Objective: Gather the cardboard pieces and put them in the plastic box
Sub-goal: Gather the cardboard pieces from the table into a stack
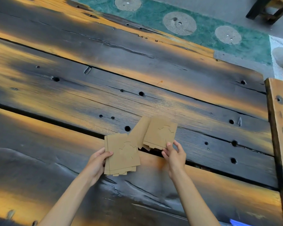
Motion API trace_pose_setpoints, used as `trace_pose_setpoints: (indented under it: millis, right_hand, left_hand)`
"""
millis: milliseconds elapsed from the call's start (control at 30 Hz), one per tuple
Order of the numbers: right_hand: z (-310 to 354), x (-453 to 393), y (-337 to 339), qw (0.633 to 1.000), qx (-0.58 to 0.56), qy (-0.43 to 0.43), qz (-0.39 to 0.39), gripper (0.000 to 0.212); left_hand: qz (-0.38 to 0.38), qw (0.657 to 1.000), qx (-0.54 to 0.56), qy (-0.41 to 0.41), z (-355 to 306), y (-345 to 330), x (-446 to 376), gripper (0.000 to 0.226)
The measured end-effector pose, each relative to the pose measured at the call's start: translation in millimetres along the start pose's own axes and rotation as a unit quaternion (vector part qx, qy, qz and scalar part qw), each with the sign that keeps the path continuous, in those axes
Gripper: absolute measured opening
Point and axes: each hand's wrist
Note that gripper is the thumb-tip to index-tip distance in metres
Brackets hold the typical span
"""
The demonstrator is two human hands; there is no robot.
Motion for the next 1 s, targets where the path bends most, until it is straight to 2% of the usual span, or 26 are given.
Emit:
trace_pose_setpoints:
  millis: [100, 167, 300, 467, 633, 800, 933, 1000]
  right_hand:
    - [16, 16, 15, 1.0, -0.002, 0.023, 0.009, 0.028]
    - [21, 31, 22, 0.999, 0.006, 0.028, 0.042, 0.027]
    - [16, 61, 24, 0.99, 0.065, 0.03, 0.118, 0.028]
    - [-6, 87, 19, 0.978, 0.139, 0.044, 0.151, 0.025]
    - [-27, 99, 19, 0.972, 0.167, 0.045, 0.16, 0.024]
    - [-46, 101, 22, 0.951, 0.252, 0.085, 0.155, 0.026]
    - [-59, 91, 20, 0.913, 0.356, 0.146, 0.133, 0.014]
    - [-59, 81, 13, 0.916, 0.349, 0.153, 0.124, 0.006]
  left_hand:
    - [0.005, 1.0, 0.006, -0.002, 0, -3, 1, 0.029]
    - [0.012, 1.0, 0.016, -0.004, 1, -5, 5, 0.03]
    - [0.041, 0.998, 0.041, -0.007, 9, -6, 13, 0.032]
    - [0.086, 0.994, 0.063, -0.007, 19, -8, 27, 0.042]
    - [0.108, 0.99, 0.086, -0.014, 31, -11, 41, 0.046]
    - [0.095, 0.991, 0.09, -0.013, 47, -3, 51, 0.051]
    - [0.061, 0.994, 0.093, -0.012, 54, 5, 51, 0.043]
    - [0.039, 0.994, 0.097, -0.017, 53, 8, 50, 0.038]
Point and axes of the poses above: each hand's wrist, its own x-axis away from the middle knuckle, its own y-axis out of the back of the hand, z = x × y, and after that the axes turned 11 degrees about x, right-handed
